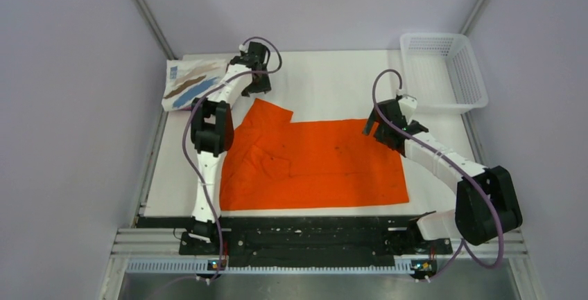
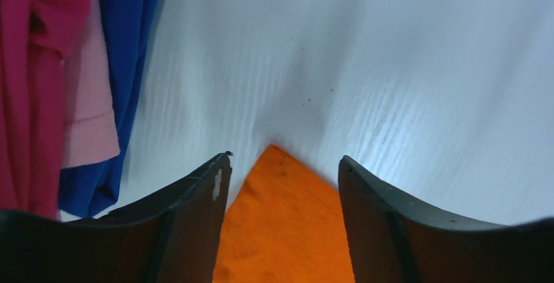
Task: Fold and stack the t-shirts
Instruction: Grab the side of the flattened tshirt furthest away from the robot with both arms, then fold the other side of the tshirt into a rectangle
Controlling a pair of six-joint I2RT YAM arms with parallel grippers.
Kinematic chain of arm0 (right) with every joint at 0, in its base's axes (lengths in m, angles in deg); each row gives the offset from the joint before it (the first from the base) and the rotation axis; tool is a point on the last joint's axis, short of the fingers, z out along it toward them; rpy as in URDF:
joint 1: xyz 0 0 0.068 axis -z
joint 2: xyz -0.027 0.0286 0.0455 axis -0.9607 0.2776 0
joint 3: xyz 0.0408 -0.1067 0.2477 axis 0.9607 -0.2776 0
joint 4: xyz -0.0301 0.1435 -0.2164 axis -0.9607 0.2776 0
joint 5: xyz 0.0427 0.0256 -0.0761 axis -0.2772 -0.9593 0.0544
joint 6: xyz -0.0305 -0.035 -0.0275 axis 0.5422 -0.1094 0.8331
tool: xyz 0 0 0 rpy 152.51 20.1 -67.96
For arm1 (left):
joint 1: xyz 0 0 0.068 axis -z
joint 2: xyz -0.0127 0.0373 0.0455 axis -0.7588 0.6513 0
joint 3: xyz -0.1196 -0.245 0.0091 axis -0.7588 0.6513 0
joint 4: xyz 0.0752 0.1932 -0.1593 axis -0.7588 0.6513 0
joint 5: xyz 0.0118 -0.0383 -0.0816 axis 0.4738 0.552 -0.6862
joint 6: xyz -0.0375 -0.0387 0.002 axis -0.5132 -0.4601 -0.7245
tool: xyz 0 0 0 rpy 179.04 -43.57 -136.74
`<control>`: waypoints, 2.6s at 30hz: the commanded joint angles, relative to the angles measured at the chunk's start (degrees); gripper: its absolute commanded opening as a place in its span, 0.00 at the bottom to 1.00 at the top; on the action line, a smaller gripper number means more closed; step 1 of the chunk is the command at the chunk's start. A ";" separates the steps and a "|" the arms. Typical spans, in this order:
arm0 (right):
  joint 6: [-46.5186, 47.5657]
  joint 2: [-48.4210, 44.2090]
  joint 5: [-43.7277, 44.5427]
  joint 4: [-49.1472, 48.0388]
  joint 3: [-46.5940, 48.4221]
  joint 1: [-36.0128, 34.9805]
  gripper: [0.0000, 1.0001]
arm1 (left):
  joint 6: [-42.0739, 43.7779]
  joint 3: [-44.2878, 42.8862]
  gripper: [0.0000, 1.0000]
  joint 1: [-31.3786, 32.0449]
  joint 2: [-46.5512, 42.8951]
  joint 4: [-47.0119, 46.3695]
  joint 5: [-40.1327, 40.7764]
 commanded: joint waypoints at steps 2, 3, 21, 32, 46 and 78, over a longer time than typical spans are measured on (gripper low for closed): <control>1.19 1.67 -1.79 -2.56 2.35 1.11 0.99 | 1.90 -2.84 0.52 -0.18 3.17 3.92 0.51; 1.05 1.87 -1.80 -2.50 2.31 1.27 0.99 | 1.78 -2.16 0.47 -0.18 3.43 4.42 0.55; 6.28 14.78 2.59 -4.85 12.72 2.77 0.94 | 4.10 5.09 0.00 -0.18 -2.21 2.13 -4.77; 6.38 34.33 7.56 0.29 28.87 7.45 0.77 | 3.24 16.64 0.00 2.11 -16.66 -2.28 -6.53; 2.78 31.81 7.70 0.92 20.97 7.39 0.43 | 1.23 27.83 0.00 4.25 -27.12 -4.16 -5.89; 4.55 -2.03 8.67 -2.84 -0.92 1.45 0.00 | -6.04 61.68 0.00 7.60 -58.90 -7.45 -4.23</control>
